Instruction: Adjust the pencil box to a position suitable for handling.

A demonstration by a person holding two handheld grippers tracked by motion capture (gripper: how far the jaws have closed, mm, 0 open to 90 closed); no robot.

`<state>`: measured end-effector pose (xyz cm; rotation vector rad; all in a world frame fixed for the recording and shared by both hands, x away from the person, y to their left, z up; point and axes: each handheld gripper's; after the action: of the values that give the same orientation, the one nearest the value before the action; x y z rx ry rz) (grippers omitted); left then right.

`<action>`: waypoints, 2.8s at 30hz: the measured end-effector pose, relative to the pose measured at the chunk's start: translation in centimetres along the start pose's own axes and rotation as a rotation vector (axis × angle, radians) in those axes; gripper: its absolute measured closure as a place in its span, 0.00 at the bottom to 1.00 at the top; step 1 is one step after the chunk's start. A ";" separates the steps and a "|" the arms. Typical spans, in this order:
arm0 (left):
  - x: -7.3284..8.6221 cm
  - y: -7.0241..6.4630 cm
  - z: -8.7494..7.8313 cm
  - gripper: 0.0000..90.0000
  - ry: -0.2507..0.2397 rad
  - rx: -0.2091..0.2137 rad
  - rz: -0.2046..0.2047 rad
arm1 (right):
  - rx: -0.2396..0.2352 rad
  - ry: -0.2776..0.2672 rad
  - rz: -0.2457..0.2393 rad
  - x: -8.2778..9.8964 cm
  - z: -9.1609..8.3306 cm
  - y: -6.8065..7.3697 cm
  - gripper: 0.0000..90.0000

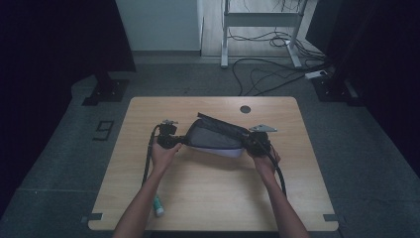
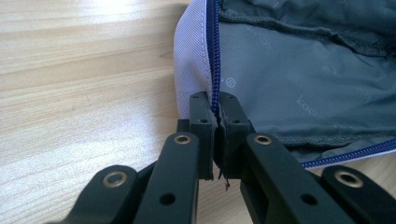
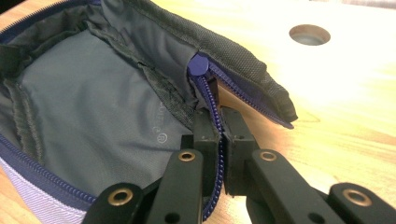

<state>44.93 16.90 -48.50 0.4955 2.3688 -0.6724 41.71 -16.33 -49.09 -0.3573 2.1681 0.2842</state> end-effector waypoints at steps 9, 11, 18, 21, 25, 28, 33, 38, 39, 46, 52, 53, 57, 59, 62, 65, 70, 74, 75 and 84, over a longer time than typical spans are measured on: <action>0.6 -0.7 -2.0 0.96 -0.016 0.021 0.025 | -0.007 -0.052 -0.025 -0.6 -1.9 1.1 0.95; 0.9 -0.8 -2.4 0.96 -0.017 0.031 0.028 | -0.013 -0.060 -0.028 -0.6 -2.3 1.2 0.95; 1.5 -1.8 -4.0 0.96 -0.025 0.066 0.063 | -0.026 -0.097 -0.037 -0.4 -4.1 1.5 0.95; 1.9 -2.2 -4.7 0.95 -0.038 0.073 0.079 | -0.032 -0.110 -0.040 -0.2 -4.9 1.7 0.95; 2.6 -2.5 -5.2 0.95 -0.050 0.090 0.081 | -0.035 -0.122 -0.041 0.1 -5.6 1.9 0.95; 3.5 -2.8 -5.5 0.95 -0.054 0.098 0.089 | -0.043 -0.131 -0.040 0.8 -6.3 2.2 0.95; 5.0 -3.2 -6.1 0.95 -0.061 0.123 0.106 | -0.054 -0.137 -0.049 1.9 -7.2 2.6 0.95; 6.6 -3.8 -6.7 0.95 -0.069 0.134 0.124 | -0.066 -0.144 -0.047 3.0 -8.1 2.9 0.95; 6.9 -3.9 -6.8 0.95 -0.069 0.136 0.123 | -0.070 -0.143 -0.048 3.2 -8.3 3.0 0.95; 8.5 -3.6 -6.2 0.94 -0.028 0.151 0.111 | -0.082 -0.124 -0.048 4.5 -8.2 3.3 0.95; 9.3 -3.2 -4.9 0.93 0.026 0.152 0.099 | -0.082 -0.069 -0.038 5.8 -6.9 2.9 0.95; 9.4 -3.1 -4.7 0.93 0.032 0.151 0.095 | -0.083 -0.058 -0.036 6.0 -6.6 2.8 0.95; 9.7 -3.2 -4.3 0.92 0.056 0.145 0.099 | -0.084 -0.037 -0.023 6.5 -6.0 2.6 0.95; 9.8 -3.2 -4.1 0.91 0.064 0.145 0.100 | -0.080 -0.026 -0.023 6.7 -5.8 2.4 0.95; 10.0 -3.1 -3.8 0.90 0.080 0.143 0.095 | -0.068 -0.008 -0.017 7.0 -5.6 2.1 0.94; 10.1 -3.0 -3.7 0.89 0.081 0.145 0.087 | -0.059 0.012 -0.014 7.3 -5.2 1.9 0.94; 10.1 -3.0 -3.8 0.83 0.071 0.140 0.084 | -0.055 0.043 -0.007 7.8 -4.8 2.0 0.90; 10.1 -3.1 -4.0 0.79 0.043 0.127 0.084 | -0.022 0.020 0.005 7.8 -5.0 1.8 0.78; 10.1 -3.1 -4.1 0.77 0.035 0.121 0.086 | -0.013 0.014 0.010 7.8 -5.1 1.8 0.73; 9.5 -2.7 -5.7 0.54 -0.071 0.073 0.087 | -0.011 -0.050 0.036 7.5 -6.3 1.7 0.50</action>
<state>33.93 19.70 -49.91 0.5931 2.2490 -0.7269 32.20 -17.96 -51.41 -0.3151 2.1265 0.3220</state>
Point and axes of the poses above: each handheld gripper's, and its own axes: z roughly forward along the jaws, x roughly out of its underside, y roughly to its left, and after that the axes turned 4 degrees about x, right-handed
